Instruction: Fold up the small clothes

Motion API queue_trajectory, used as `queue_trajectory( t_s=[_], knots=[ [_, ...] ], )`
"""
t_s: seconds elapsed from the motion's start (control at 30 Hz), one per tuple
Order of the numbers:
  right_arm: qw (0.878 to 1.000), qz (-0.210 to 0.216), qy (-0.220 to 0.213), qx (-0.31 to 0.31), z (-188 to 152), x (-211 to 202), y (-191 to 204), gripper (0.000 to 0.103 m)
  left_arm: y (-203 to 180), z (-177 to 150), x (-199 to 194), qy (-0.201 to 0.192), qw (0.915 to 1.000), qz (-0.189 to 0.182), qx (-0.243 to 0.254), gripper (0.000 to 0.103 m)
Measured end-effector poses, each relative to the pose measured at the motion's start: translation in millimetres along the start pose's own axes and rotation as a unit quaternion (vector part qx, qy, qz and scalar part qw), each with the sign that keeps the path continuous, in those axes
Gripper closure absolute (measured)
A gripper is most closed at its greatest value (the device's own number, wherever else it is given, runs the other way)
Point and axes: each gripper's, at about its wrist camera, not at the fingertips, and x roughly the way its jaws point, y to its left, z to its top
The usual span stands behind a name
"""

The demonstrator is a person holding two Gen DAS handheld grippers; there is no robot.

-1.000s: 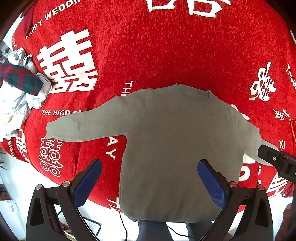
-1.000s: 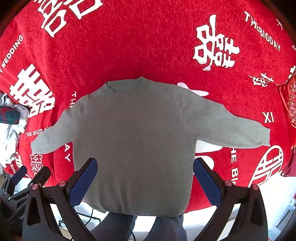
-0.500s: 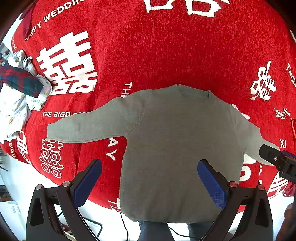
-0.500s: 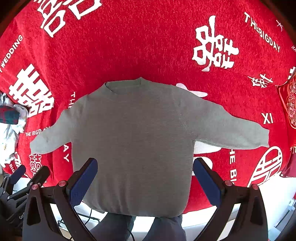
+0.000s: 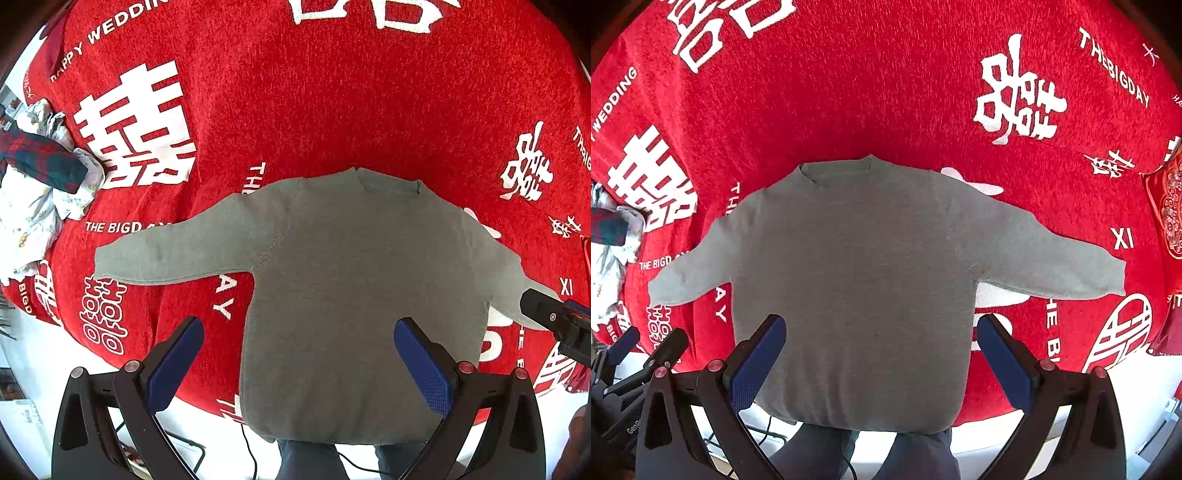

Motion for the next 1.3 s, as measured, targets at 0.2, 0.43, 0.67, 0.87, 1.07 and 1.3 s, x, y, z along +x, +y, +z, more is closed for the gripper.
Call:
queue_trajectory(
  t_s=[0.2,0.43,0.67,0.87,1.07,1.3],
  knots=[
    [1.000,-0.002,-0.003,0.003,-1,-1,-2,0.000,0,0,-1,-0.002,1.0000,0.000,0.000,0.000],
    [1.000,-0.003,-0.004,0.006,-3,-2,-4,0.000,0,-1,0,-0.001,1.0000,-0.001,-0.001,0.000],
    [1.000,-0.004,-0.006,0.010,-5,-4,-6,0.000,1,-5,-1,-0.001,1.0000,-0.002,0.001,0.000],
    [1.000,-0.004,-0.008,0.010,-7,-5,-7,0.000,3,-7,-2,-0.001,1.0000,-0.003,0.000,0.000],
    [1.000,-0.007,-0.012,0.013,-11,-7,-8,0.000,3,-7,-3,-0.001,1.0000,-0.003,0.000,0.000],
    [1.000,-0.011,-0.013,0.016,-17,-8,-9,0.000,1,-12,-3,0.002,1.0000,-0.003,0.003,0.000]
  ],
)
